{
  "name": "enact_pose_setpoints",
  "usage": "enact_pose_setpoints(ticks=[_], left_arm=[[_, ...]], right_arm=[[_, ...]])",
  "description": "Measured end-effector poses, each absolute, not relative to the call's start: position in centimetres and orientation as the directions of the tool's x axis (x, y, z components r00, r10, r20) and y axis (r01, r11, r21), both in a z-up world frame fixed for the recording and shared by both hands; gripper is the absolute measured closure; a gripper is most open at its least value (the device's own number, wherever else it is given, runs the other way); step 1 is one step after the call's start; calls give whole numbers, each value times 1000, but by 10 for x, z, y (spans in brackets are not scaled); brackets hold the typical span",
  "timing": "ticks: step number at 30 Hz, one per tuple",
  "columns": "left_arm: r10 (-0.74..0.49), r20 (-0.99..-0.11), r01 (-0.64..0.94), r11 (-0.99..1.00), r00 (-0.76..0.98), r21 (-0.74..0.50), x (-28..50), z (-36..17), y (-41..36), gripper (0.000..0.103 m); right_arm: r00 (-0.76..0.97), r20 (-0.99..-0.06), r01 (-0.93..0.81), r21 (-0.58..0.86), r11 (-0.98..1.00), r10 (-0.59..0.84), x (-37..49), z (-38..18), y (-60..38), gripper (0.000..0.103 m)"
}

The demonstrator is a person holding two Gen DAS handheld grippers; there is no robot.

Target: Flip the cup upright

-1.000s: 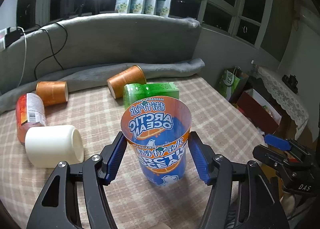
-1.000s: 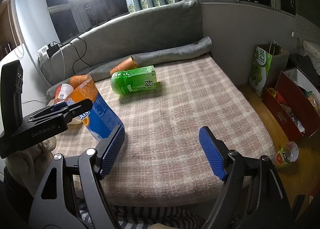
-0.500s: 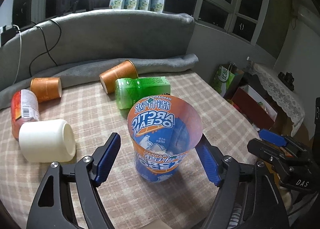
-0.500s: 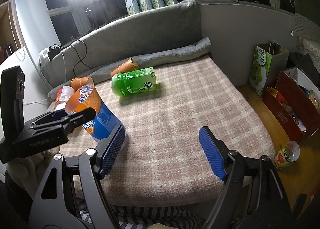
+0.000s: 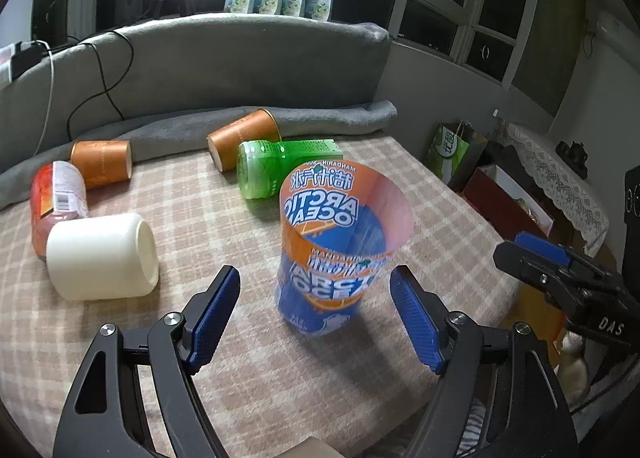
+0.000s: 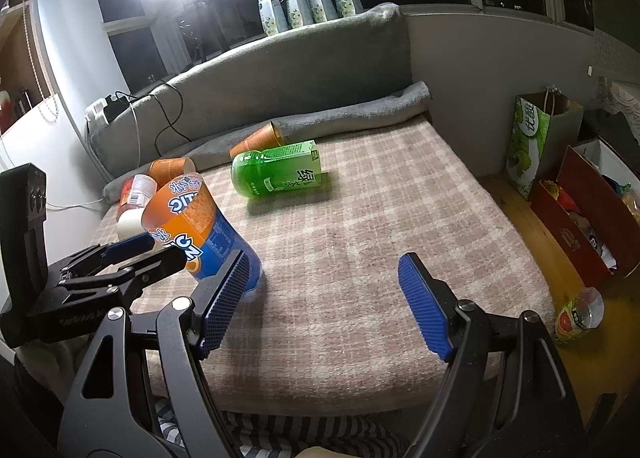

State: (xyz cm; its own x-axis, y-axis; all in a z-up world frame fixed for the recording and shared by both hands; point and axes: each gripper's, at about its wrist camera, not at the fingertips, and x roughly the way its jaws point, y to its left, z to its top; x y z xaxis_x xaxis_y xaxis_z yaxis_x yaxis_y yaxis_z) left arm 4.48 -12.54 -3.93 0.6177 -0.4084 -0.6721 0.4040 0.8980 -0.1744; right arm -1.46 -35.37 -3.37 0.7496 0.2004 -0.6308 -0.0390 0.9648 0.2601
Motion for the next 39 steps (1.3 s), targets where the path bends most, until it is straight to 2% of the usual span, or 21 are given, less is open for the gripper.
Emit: enact_pose_setpoints(ticks=[10, 20, 24, 34, 36, 39], left_arm=[[-390, -654, 367, 913, 648, -180, 28, -37, -101, 25], [-243, -496, 204, 970, 833, -133, -2, -1, -49, 25], [-177, -441, 145, 984, 880, -105, -12, 9, -35, 25], [-81, -344, 62, 996, 935, -66, -29, 22, -20, 25], [-79, -333, 58, 996, 940, -73, -31, 24, -17, 20], [-71, -331, 48, 996, 941, -75, -32, 24, -15, 20]], right_arm=[[772, -605, -51, 252, 966, 198, -14, -29, -348, 23], [808, -563, -52, 227, 972, 175, -10, -23, -340, 22], [841, -520, -55, 192, 980, 149, -12, -18, -333, 13], [897, -430, -32, 166, 986, 102, -16, -6, -326, 11], [904, -418, -28, 159, 987, 93, -17, -4, -325, 10], [912, -402, -25, 139, 990, 79, -17, -2, -322, 0]])
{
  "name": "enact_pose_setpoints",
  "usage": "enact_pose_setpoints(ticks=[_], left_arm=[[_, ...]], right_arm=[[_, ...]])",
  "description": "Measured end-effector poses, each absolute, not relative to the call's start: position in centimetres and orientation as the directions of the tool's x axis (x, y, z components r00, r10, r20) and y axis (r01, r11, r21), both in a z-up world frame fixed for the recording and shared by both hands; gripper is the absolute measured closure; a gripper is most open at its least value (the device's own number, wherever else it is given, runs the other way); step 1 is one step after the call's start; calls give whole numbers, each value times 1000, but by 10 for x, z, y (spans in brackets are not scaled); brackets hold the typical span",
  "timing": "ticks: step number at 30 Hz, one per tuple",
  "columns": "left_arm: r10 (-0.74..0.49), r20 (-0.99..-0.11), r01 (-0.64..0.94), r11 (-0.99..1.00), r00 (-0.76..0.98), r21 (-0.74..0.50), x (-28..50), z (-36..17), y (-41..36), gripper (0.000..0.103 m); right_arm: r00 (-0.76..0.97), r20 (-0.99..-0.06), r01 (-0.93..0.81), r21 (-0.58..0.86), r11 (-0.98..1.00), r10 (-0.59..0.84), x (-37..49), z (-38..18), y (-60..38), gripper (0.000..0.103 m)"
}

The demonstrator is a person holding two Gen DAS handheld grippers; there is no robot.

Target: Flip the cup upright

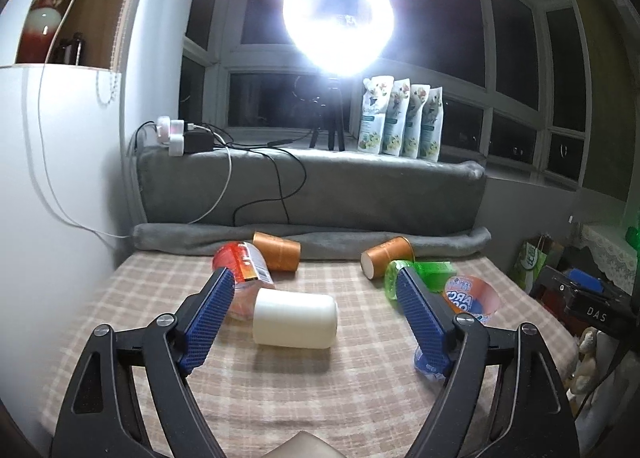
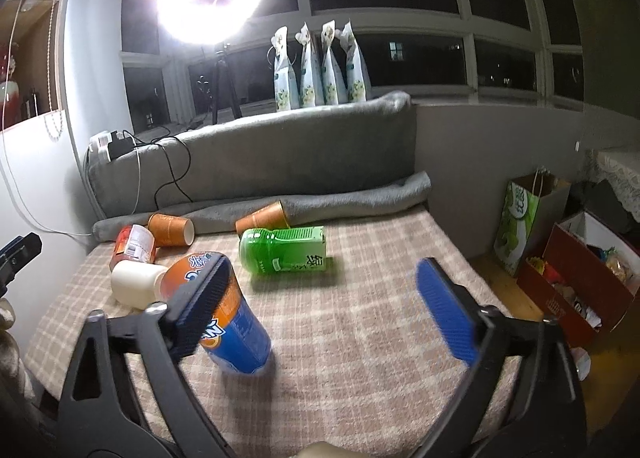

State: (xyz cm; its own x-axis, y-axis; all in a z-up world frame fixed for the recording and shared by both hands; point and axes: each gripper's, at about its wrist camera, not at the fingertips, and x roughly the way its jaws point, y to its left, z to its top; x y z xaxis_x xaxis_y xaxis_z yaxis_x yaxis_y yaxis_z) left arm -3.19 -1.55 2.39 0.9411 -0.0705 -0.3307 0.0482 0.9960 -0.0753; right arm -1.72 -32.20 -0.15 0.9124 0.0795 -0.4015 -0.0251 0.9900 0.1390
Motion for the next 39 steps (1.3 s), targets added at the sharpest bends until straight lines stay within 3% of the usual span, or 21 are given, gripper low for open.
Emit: enact_pose_setpoints(ticks=[7, 10, 39], left_arm=[[-54, -327, 31, 997, 943, -76, -33, 23, -14, 19], [-42, -316, 22, 998, 948, -66, -34, 24, -15, 13], [-20, -316, 13, 1000, 949, -23, -33, 21, -16, 12]], right_arm=[[935, -352, -25, 80, 996, 51, -23, 3, -311, 0], [940, -339, -26, 67, 997, 48, -25, 5, -308, 0], [945, -323, -24, 69, 997, 45, -26, 6, -307, 0]])
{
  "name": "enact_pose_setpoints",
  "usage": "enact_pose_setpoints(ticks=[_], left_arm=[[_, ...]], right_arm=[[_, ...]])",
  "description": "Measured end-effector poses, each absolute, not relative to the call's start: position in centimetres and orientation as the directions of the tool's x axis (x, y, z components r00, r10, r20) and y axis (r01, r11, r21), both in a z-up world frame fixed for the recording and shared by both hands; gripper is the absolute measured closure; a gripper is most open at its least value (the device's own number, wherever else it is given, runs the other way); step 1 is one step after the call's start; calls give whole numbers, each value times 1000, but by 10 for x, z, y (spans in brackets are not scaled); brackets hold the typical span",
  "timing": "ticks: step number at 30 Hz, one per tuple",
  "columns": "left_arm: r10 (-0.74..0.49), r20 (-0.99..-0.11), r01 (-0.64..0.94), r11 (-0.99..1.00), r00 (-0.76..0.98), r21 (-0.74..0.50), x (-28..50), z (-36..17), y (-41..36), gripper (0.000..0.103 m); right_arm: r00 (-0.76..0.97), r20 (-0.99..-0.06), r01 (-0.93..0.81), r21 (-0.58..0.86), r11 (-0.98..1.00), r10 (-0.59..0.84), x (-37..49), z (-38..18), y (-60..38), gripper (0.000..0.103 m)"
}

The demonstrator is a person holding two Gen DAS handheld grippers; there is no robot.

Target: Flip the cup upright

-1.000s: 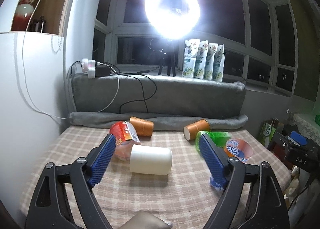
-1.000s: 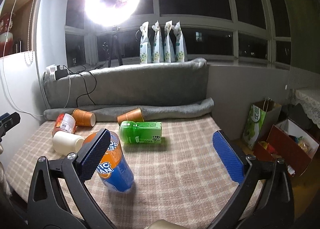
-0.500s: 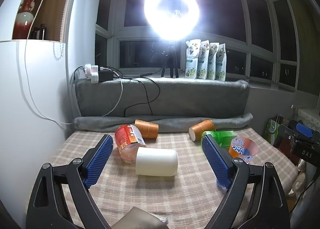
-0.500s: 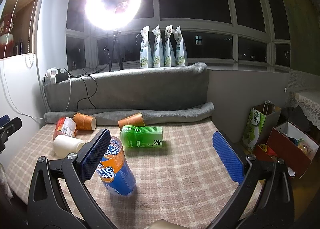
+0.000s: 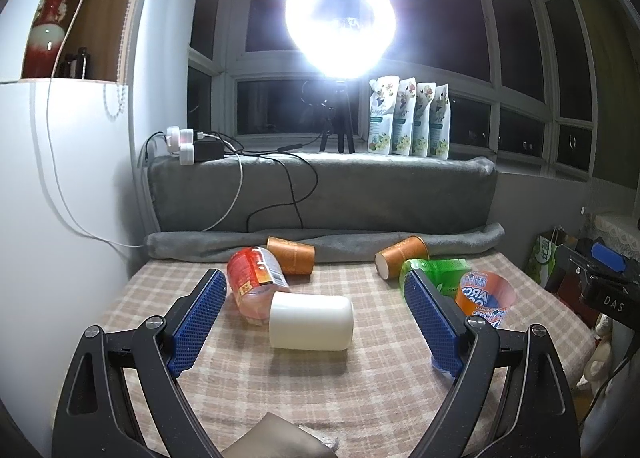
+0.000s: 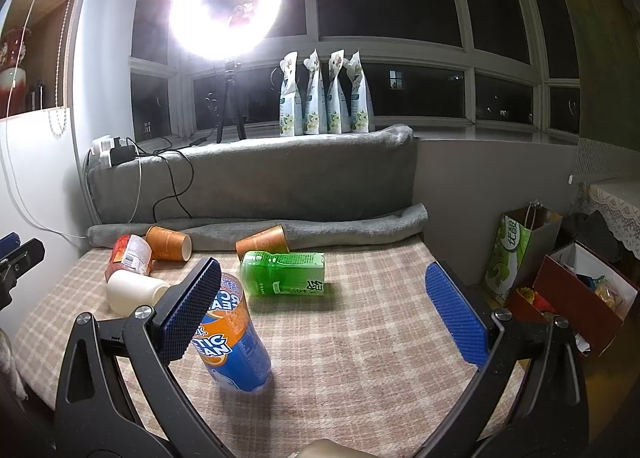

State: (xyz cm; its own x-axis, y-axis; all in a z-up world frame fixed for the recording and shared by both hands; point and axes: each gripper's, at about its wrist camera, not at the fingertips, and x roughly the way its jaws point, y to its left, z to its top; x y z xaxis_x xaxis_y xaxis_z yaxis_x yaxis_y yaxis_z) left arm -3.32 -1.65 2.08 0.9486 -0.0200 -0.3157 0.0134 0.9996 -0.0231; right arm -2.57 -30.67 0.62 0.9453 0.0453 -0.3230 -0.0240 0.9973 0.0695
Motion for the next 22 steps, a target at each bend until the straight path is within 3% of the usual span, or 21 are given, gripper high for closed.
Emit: enact_pose_setpoints(ticks=[22], left_arm=[[-13, -303, 8, 1000, 953, -15, -35, 19, -19, 12]], right_arm=[[942, -333, -24, 64, 998, 44, -25, 4, -307, 0]])
